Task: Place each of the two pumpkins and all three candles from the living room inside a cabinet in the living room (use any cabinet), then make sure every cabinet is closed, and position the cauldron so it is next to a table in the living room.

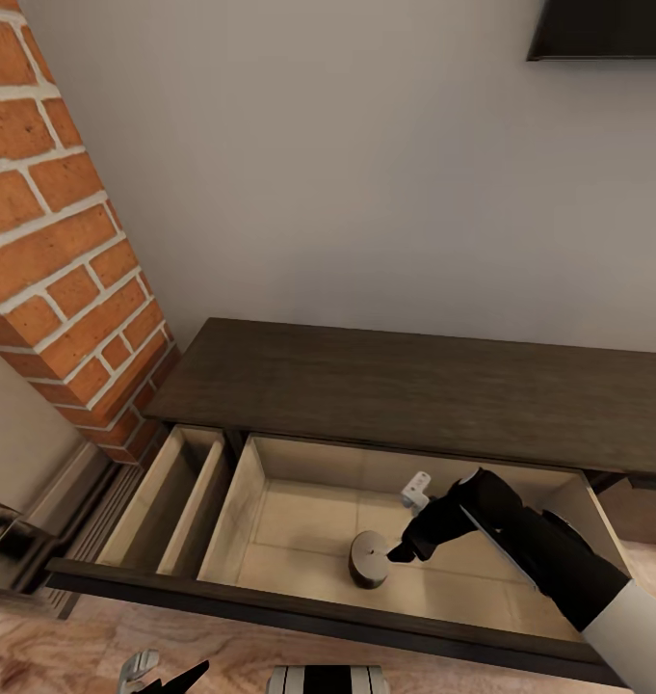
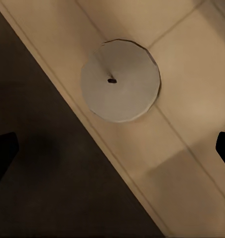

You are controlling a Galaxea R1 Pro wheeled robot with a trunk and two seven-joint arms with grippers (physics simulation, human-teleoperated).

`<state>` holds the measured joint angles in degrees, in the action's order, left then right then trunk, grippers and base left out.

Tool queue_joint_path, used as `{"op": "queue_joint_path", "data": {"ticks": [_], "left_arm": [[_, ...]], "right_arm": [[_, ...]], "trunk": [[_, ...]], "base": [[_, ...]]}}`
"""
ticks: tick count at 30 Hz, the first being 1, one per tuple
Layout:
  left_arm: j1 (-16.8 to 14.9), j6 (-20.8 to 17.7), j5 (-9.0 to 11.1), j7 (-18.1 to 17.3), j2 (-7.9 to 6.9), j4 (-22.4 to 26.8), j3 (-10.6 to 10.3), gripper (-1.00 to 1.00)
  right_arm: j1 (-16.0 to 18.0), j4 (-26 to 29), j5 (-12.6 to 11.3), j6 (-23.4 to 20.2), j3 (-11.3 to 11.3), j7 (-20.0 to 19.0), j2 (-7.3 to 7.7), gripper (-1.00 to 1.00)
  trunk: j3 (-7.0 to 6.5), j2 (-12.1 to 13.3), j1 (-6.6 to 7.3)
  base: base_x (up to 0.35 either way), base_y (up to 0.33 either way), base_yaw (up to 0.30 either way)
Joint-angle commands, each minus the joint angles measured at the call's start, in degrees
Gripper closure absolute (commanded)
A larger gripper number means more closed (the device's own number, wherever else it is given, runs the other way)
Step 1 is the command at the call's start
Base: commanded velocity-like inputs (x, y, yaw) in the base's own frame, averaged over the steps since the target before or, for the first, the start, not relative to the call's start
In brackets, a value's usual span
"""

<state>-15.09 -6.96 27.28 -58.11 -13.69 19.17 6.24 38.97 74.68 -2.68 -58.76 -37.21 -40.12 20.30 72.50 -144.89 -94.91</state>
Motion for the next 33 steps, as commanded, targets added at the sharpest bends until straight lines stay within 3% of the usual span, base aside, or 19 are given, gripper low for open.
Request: {"op": "queue_joint_path", "data": {"ticks": [1,8,15,19,33], "left_arm": [[0.0,-0.6,0.3,-0.2,0.01,0.0,0.1,-1.00],[0.0,-0.6,0.2,-0.2,0.03,0.0,0.1,-1.00],[0.0,-0.6,0.2,-0.2,0.04,0.0,0.1,-1.00],[0.0,-0.6,0.2,-0.2,0.04,0.0,0.1,-1.00],[0.0,-0.6,0.3,-0.2,-0.01,0.0,0.1,-1.00]], "right_arm": [[0.1,0.1,-0.4,-0.3,-0.1,0.0,0.25,-1.00],[0.0,0.6,-2.7,-0.3,-0.1,-0.4,1.52,-1.00],[-0.3,3.6,-5.5,-0.4,-0.1,-0.5,3.88,-1.00],[-0.5,5.2,-7.0,-0.5,-0.2,-0.5,5.22,-1.00],[-0.8,6.0,-7.8,-0.6,-0.3,-1.2,7.05,-1.00]], "trunk": [[0.04,0.0,0.01],[0.04,0.0,0.01],[0.04,0.0,0.01],[-0.84,0.0,0.11],[-0.84,0.0,0.11]], "base": [[0.000,0.000,0.000],[0.000,0.000,0.000],[0.000,0.000,0.000],[0.000,0.000,0.000],[0.000,0.000,0.000]]}}
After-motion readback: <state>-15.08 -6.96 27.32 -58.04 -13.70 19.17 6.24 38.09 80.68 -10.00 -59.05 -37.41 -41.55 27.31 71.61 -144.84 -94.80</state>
